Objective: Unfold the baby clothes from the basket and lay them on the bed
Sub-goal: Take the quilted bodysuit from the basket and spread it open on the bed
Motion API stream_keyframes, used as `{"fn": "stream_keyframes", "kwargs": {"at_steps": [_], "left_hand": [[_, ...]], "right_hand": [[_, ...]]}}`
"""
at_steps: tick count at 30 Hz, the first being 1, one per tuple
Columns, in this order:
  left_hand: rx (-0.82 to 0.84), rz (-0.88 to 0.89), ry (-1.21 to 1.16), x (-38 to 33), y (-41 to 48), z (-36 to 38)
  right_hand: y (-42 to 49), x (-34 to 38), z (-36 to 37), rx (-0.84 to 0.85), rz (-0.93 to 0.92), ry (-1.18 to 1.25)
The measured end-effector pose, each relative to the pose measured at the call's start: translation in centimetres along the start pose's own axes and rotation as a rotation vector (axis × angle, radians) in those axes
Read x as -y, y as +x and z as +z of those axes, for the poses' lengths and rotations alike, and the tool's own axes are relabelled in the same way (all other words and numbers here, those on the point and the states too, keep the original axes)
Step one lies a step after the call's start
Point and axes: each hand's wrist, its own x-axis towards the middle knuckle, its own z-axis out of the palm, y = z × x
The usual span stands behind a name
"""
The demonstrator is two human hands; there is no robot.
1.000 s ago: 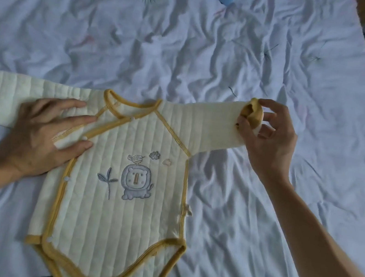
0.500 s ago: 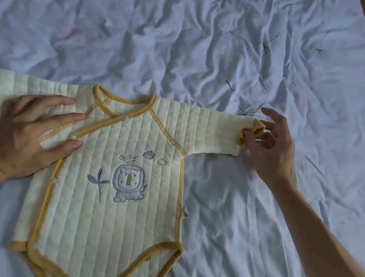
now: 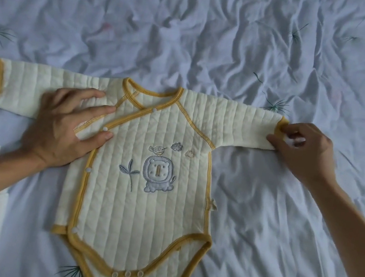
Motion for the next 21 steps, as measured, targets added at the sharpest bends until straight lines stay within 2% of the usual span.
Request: {"fn": "stream_keyframes", "kwargs": {"at_steps": [6,8,10,12,14,16,18,21], "left_hand": [[0.029,-0.031,-0.03,-0.6,0.1,-0.7],[0.057,-0.039,-0.036,-0.7,0.2,-1.0],[0.08,-0.051,-0.032,-0.7,0.1,-1.1],[0.108,-0.066,-0.027,-0.6,-0.1,-1.3],[0.126,-0.063,-0.034,-0.7,0.1,-1.3],[0.122,-0.028,-0.051,-0.4,0.0,-1.4],[0.128,-0.004,-0.089,-0.1,-0.2,-1.5],[0.152,-0.005,-0.129,-0.3,-0.2,-1.9]], "right_hand": [[-2.1,7.5,1.8,-0.14,-0.139,-0.211],[-3.2,11.8,3.3,-0.132,-0.274,-0.193],[-4.1,16.1,5.4,0.032,-0.469,-0.072],[-5.0,19.7,8.1,0.283,-0.605,0.005],[-5.4,21.3,10.6,0.448,-0.607,0.018],[-5.6,21.3,12.5,0.499,-0.509,0.086],[-5.8,20.5,13.6,0.449,-0.464,0.172],[-6.2,19.7,14.8,0.371,-0.494,0.173]]}}
